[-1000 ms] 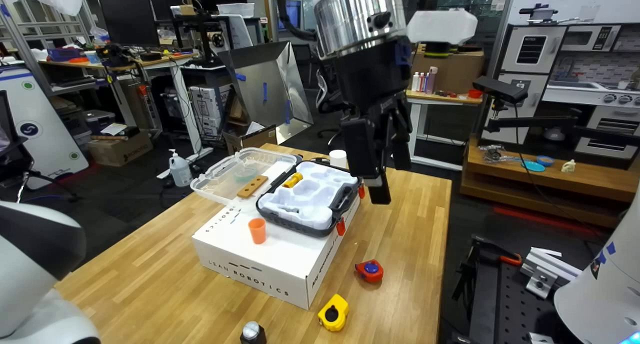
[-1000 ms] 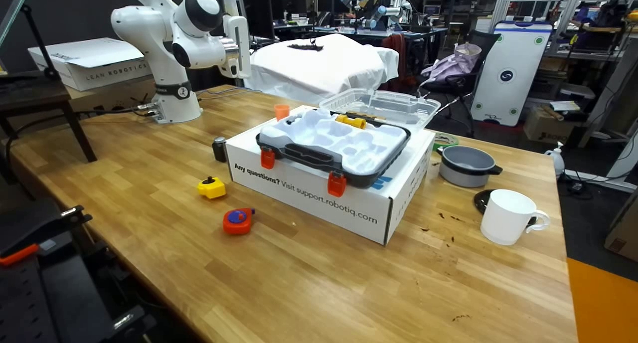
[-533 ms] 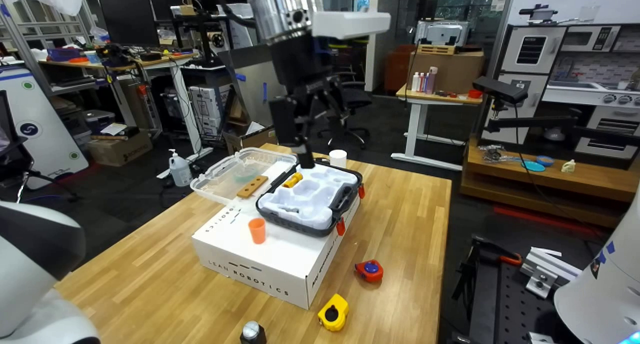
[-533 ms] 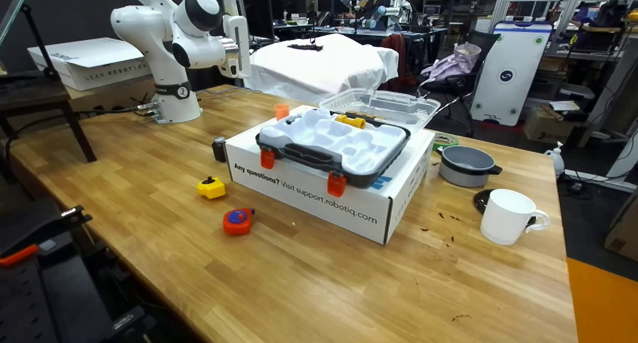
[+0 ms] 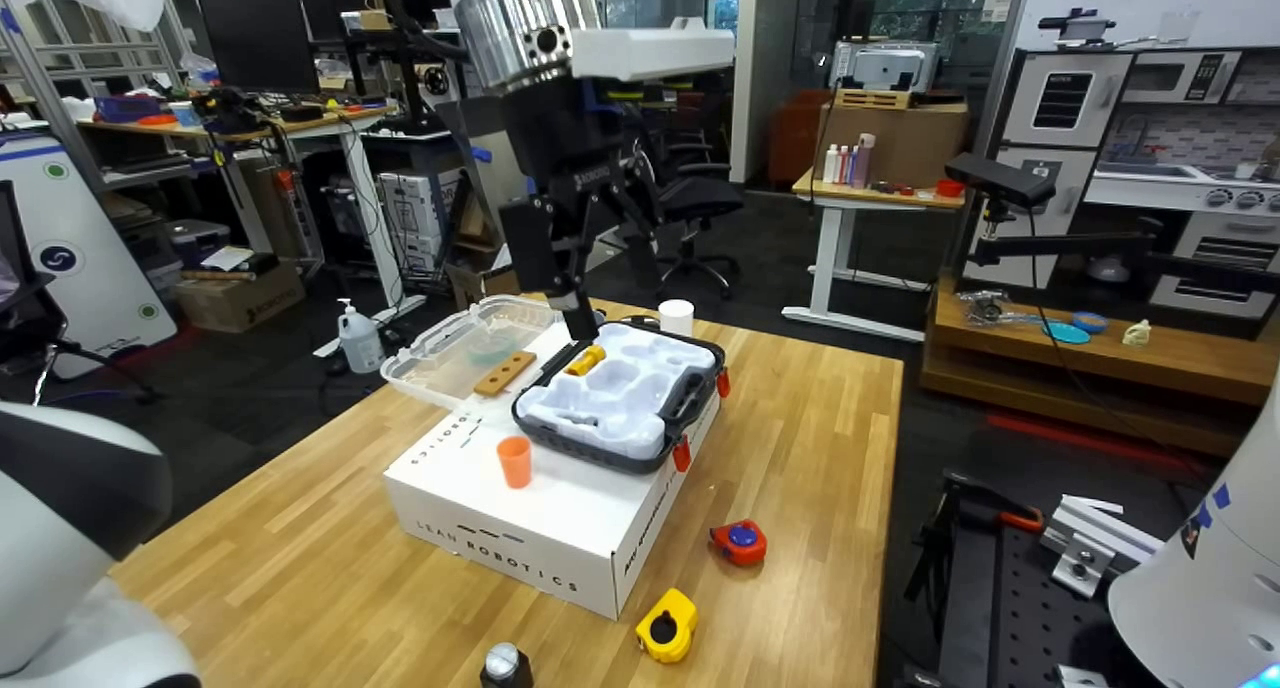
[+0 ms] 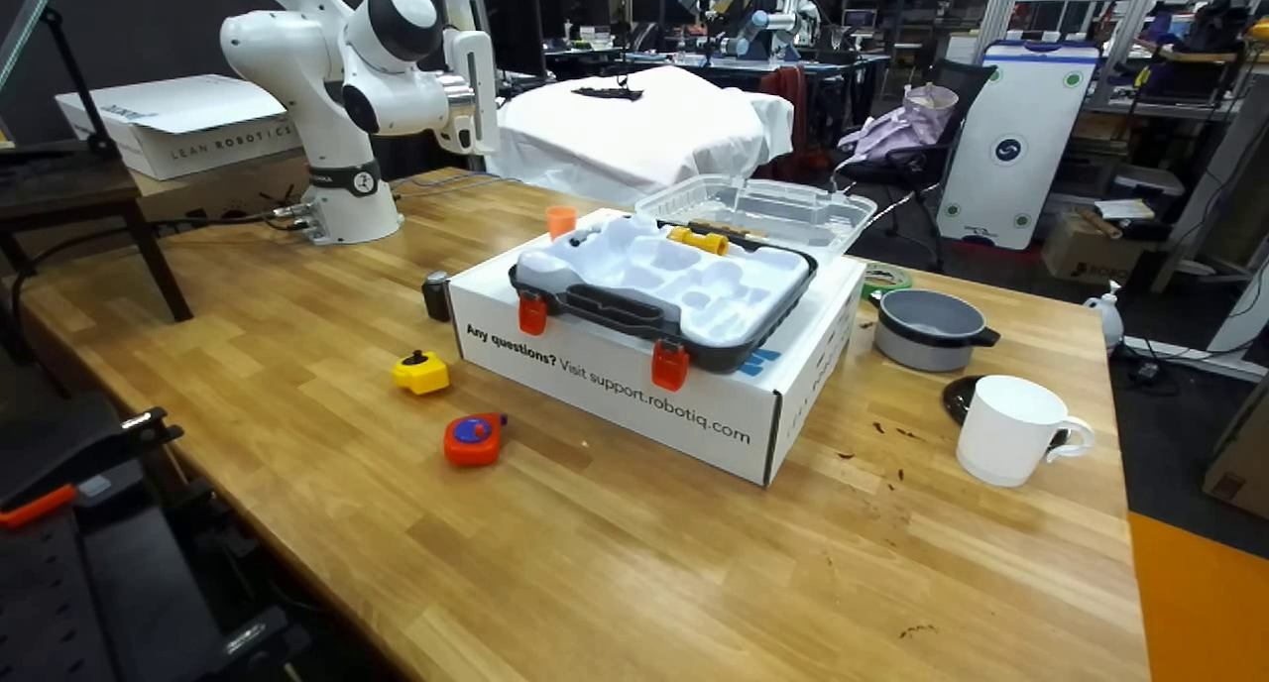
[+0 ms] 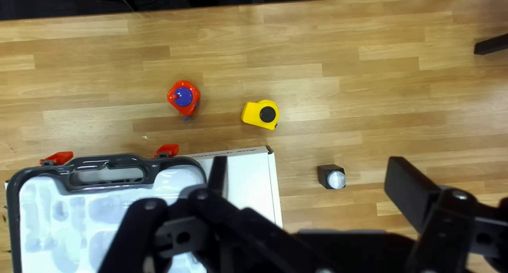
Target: Put the orange cup in the toolbox
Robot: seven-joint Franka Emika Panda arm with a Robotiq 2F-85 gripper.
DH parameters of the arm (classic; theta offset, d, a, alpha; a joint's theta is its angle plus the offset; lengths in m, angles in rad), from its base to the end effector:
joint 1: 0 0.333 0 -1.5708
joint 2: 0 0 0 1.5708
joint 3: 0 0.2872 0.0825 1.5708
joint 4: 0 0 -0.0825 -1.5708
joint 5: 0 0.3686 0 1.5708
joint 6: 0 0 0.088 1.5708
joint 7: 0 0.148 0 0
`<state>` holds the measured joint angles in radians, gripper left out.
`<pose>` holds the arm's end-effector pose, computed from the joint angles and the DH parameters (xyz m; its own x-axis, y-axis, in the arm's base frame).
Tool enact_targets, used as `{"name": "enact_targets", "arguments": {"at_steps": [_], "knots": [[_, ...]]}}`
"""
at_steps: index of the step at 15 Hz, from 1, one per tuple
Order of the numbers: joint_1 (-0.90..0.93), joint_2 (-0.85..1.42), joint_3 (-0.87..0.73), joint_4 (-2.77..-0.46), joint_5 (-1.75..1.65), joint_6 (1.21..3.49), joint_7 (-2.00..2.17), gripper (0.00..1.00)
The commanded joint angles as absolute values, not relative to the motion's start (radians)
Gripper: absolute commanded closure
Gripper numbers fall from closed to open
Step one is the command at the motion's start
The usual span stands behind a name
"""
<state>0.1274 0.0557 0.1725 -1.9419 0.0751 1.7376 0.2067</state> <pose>0.4894 0.1611 0.3729 0.9609 0.0726 -0.2673 0.0688 -0.9974 -0.0235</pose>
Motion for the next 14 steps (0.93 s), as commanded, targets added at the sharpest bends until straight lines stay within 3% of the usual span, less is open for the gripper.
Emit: {"name": "enact_targets", "arguments": {"at_steps": [1, 6, 14], "knots": [[0.138, 0.056, 0.162, -1.940, 0.075, 1.735, 0.206, 0.00], [0.139, 0.089, 0.160, -1.921, 0.046, 1.767, 0.212, 0.00], [0.152, 0.366, 0.140, -1.669, -0.007, 1.766, 0.207, 0.00]]}}
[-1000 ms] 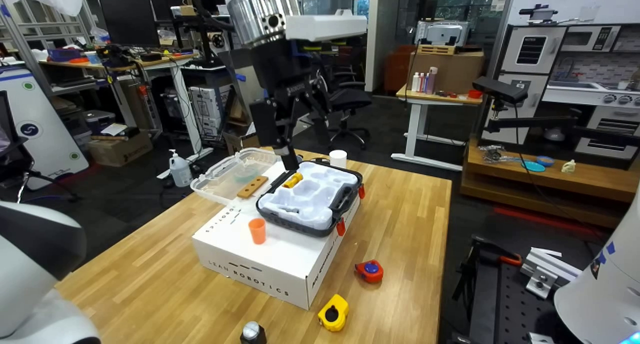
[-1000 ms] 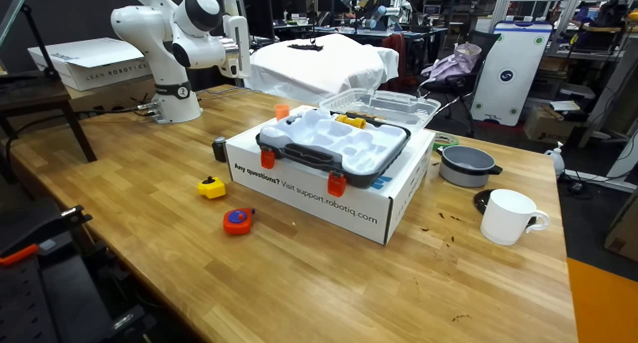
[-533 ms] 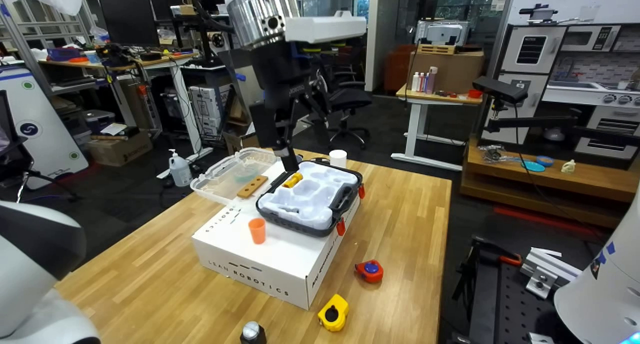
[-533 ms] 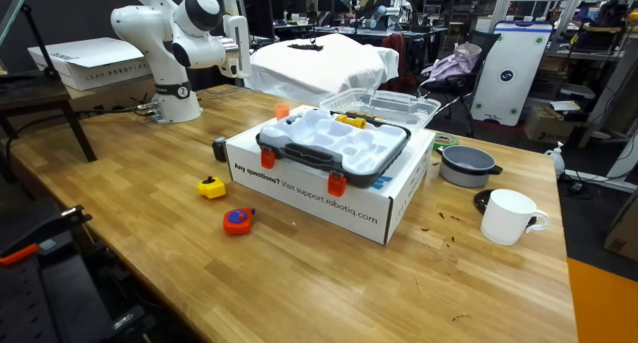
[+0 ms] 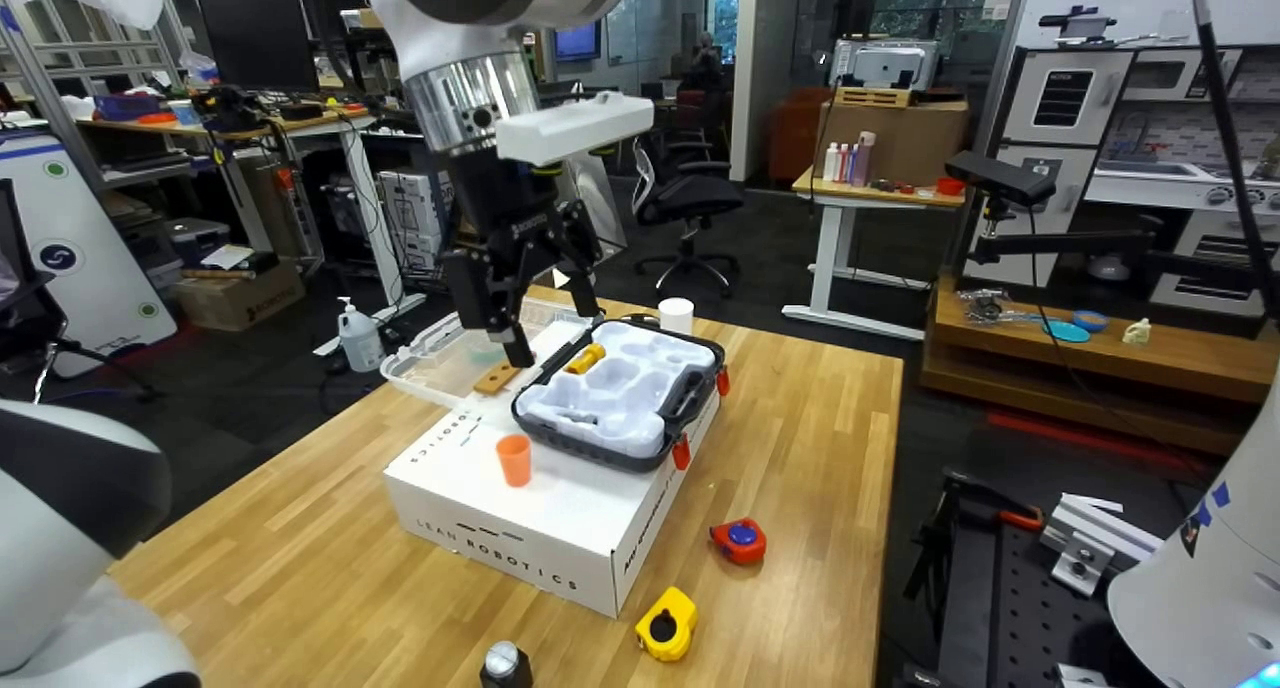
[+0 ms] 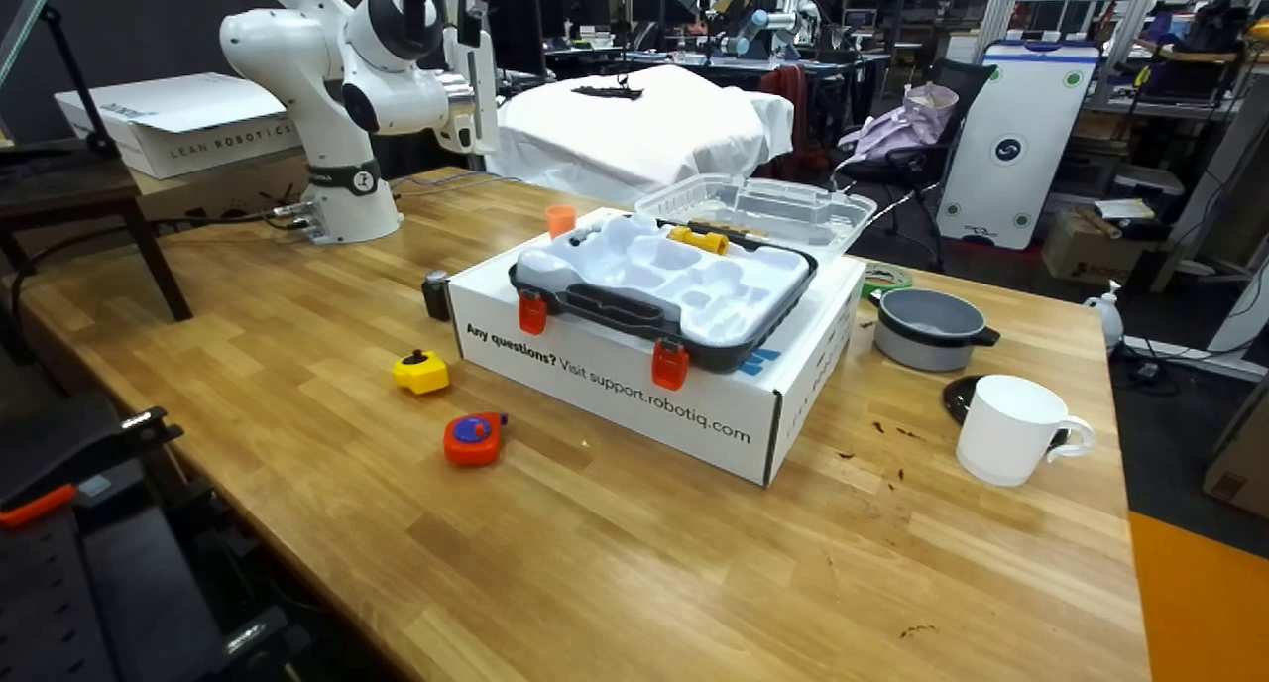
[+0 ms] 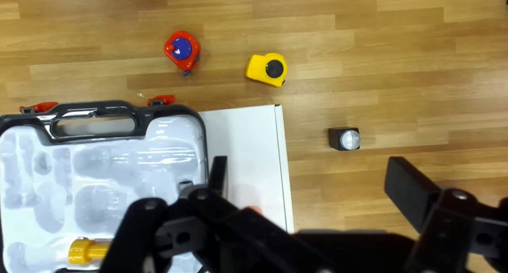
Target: Put the orange cup in the toolbox
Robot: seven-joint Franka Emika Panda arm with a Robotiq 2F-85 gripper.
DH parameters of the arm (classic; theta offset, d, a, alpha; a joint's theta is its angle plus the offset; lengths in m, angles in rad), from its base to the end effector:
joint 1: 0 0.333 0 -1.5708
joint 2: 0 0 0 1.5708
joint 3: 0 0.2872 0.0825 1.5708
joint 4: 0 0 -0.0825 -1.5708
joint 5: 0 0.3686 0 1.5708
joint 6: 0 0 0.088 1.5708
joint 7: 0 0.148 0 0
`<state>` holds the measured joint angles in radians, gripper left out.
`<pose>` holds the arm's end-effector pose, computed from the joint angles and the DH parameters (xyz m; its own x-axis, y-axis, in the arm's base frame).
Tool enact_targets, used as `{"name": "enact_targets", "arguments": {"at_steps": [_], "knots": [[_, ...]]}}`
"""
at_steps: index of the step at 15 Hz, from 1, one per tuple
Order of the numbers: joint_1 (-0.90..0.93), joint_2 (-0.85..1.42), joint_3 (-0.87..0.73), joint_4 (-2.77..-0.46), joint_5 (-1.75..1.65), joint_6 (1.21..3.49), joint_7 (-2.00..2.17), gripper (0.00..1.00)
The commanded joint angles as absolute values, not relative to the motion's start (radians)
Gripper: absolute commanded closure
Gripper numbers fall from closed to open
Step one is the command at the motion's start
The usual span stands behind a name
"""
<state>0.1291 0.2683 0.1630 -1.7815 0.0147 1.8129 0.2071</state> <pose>0.5478 0.1634 0.3289 0.9682 0.0776 -0.2379 0.0781 -0.9969 -0.0073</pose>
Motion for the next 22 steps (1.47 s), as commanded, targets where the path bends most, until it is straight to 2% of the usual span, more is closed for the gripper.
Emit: {"name": "enact_targets", "arguments": {"at_steps": [1, 2, 5, 18, 22], "knots": [[0.152, 0.404, 0.138, -1.635, 0.000, 1.742, 0.198, 0.00], [0.150, 0.346, 0.137, -1.715, 0.014, 1.803, 0.202, 0.00], [0.155, 0.406, 0.133, -1.660, 0.016, 1.787, 0.201, 0.00], [0.157, 0.401, 0.132, -1.648, 0.015, 1.764, 0.201, 0.00], [0.151, 0.449, 0.124, -1.605, 0.019, 1.812, 0.197, 0.00]]}}
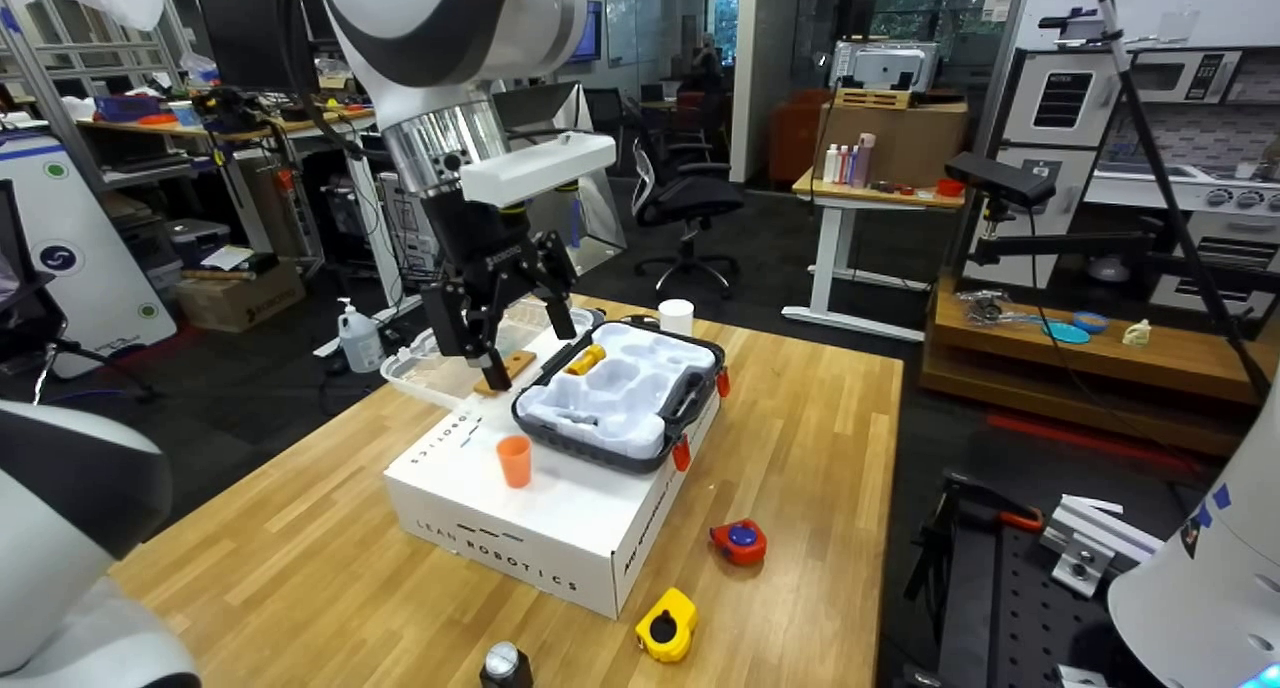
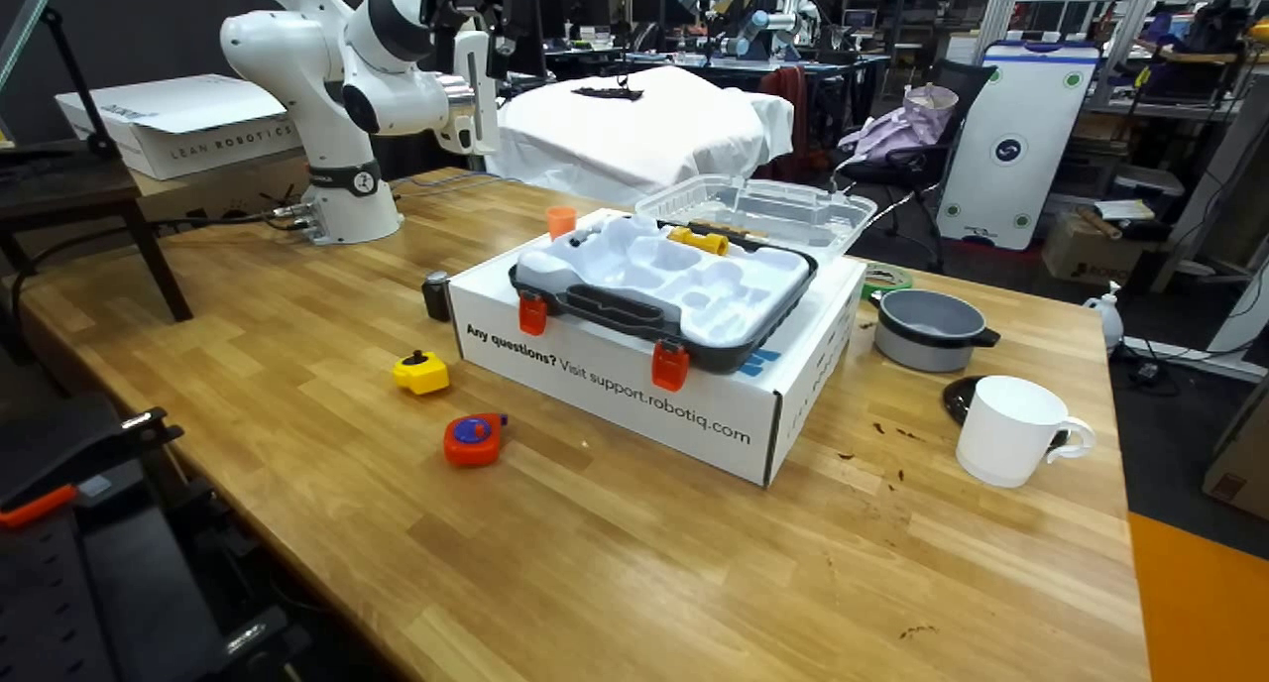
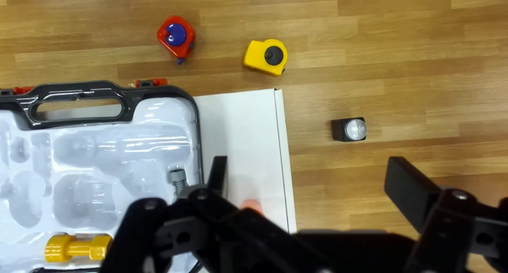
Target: Put the orange cup in the toolbox
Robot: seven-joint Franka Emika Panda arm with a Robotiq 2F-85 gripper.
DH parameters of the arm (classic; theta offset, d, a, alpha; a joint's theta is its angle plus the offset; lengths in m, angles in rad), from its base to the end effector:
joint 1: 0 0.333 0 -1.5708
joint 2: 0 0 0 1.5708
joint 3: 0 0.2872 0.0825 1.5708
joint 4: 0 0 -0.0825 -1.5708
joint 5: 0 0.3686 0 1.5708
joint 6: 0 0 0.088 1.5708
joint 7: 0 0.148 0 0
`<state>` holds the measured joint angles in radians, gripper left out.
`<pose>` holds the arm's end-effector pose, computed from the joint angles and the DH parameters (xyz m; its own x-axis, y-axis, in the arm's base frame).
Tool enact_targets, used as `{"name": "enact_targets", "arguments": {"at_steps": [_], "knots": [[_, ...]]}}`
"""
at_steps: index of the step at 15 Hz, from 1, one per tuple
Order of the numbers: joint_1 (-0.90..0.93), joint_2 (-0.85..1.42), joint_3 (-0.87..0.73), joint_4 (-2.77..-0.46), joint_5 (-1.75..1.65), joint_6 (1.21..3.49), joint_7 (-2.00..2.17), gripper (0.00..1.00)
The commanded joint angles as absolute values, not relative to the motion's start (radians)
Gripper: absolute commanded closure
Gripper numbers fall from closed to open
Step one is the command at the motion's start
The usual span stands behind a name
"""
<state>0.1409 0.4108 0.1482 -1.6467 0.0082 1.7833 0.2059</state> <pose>0.5758 0.1668 0.3001 0.9587 0.0747 -0.2745 0.0747 -0.9972 -0.0103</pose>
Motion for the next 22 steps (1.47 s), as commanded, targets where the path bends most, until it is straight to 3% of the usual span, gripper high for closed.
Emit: {"name": "enact_targets", "arguments": {"at_steps": [1, 22], "knots": [[0.145, 0.466, 0.122, -1.593, 0.036, 1.833, 0.193, 0.00], [0.161, 0.791, 0.079, -1.372, 0.039, 1.839, 0.205, 0.00]]}}
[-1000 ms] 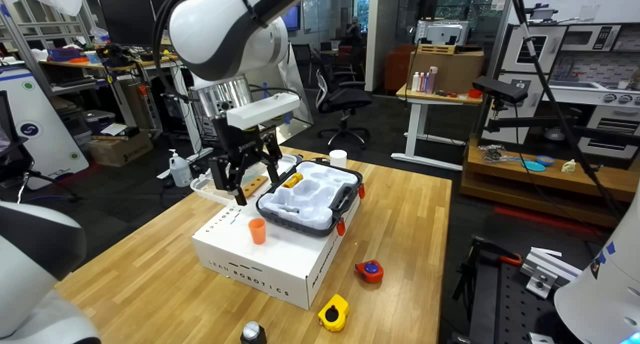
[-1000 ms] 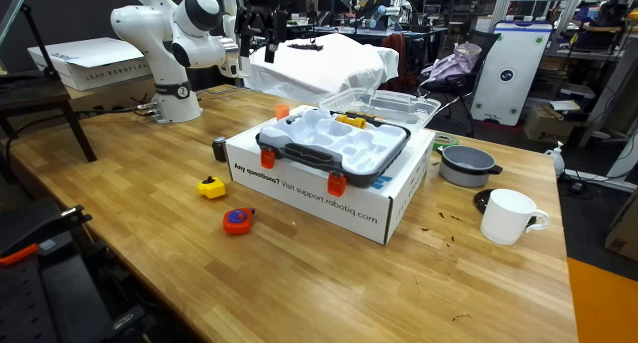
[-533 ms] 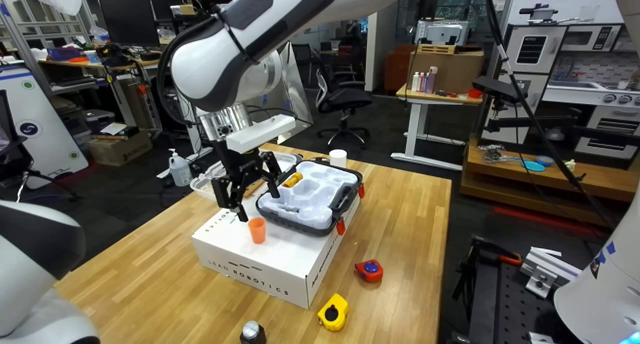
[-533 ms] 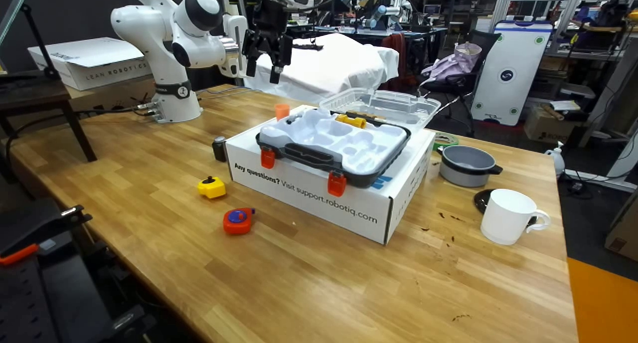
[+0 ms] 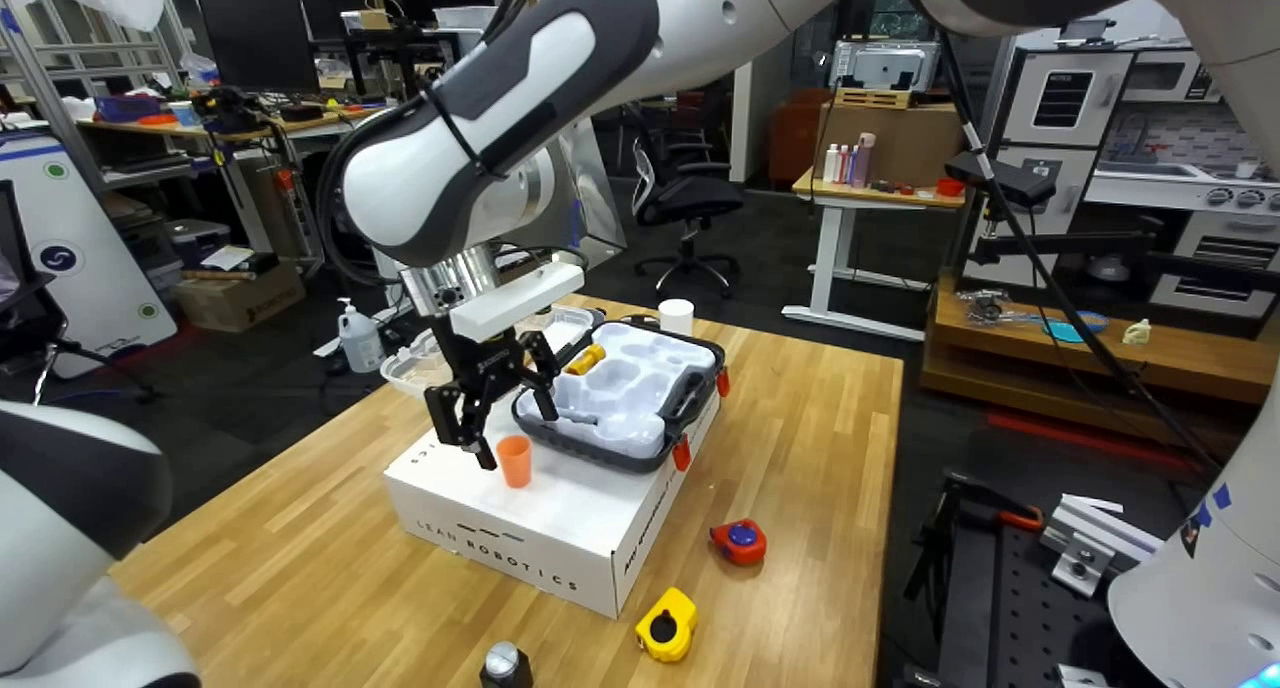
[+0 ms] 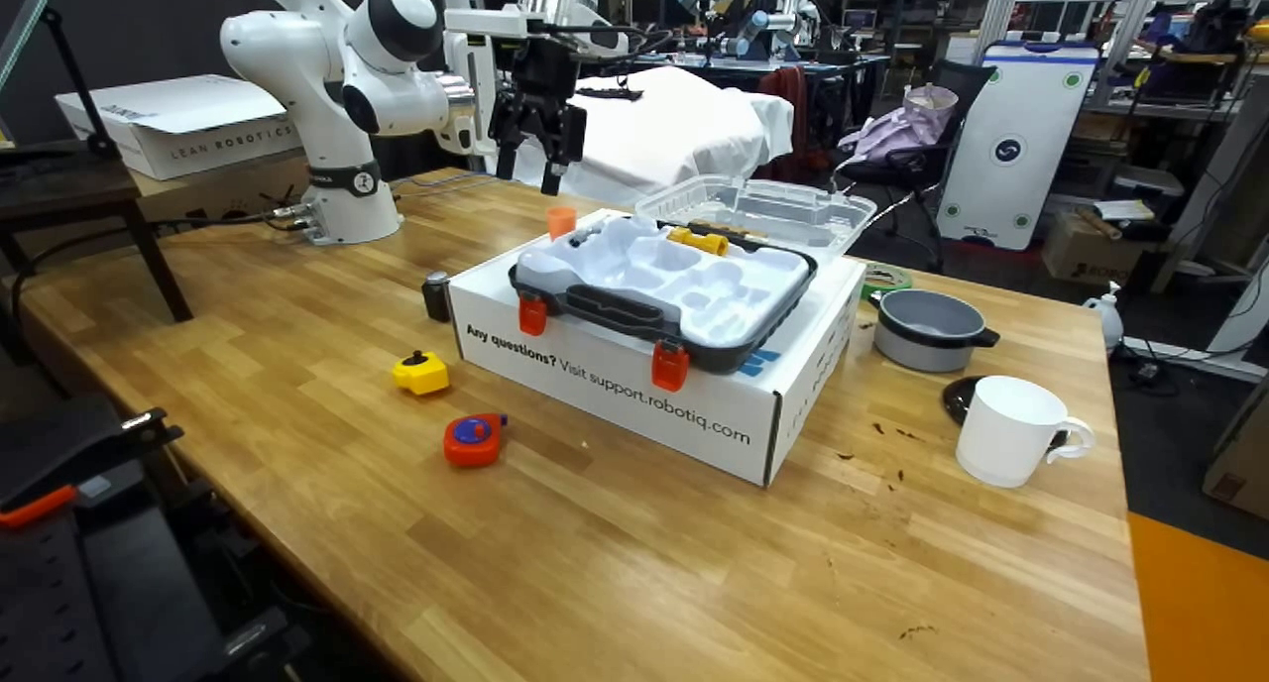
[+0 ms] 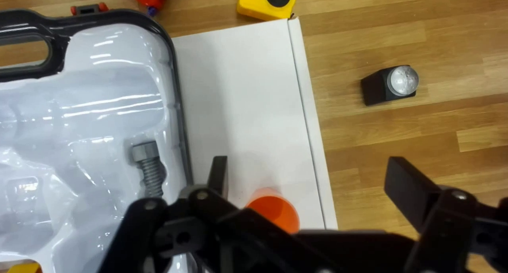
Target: Put the orange cup in the toolbox
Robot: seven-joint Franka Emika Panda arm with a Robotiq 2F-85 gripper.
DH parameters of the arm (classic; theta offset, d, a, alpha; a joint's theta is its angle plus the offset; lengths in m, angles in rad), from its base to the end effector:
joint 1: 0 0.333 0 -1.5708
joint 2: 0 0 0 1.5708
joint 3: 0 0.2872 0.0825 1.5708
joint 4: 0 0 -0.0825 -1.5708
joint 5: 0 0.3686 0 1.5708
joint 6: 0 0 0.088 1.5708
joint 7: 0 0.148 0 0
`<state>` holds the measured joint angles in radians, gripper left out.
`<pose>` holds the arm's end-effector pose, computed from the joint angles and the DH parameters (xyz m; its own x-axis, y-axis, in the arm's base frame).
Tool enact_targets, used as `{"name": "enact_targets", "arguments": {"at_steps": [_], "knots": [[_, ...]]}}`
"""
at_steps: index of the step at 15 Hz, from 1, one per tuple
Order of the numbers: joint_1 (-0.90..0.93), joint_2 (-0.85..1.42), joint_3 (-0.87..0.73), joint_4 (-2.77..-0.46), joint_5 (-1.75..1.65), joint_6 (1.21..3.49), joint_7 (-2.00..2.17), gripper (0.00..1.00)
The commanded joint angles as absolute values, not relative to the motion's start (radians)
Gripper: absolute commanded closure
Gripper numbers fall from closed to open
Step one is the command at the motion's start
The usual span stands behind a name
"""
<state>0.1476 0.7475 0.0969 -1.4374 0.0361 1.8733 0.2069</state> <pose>0.6249 0.1537 0.1769 0.9482 0.0107 -0.3176 0.0010 -0.9995 -0.0306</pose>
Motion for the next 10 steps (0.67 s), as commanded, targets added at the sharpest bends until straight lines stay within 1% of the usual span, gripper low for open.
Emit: {"name": "enact_targets", "arguments": {"at_steps": [1, 10], "knots": [[0.162, 0.804, 0.079, -1.359, 0.038, 1.837, 0.205, 0.00], [0.165, 0.883, 0.057, -1.238, 0.014, 1.786, 0.199, 0.00]]}}
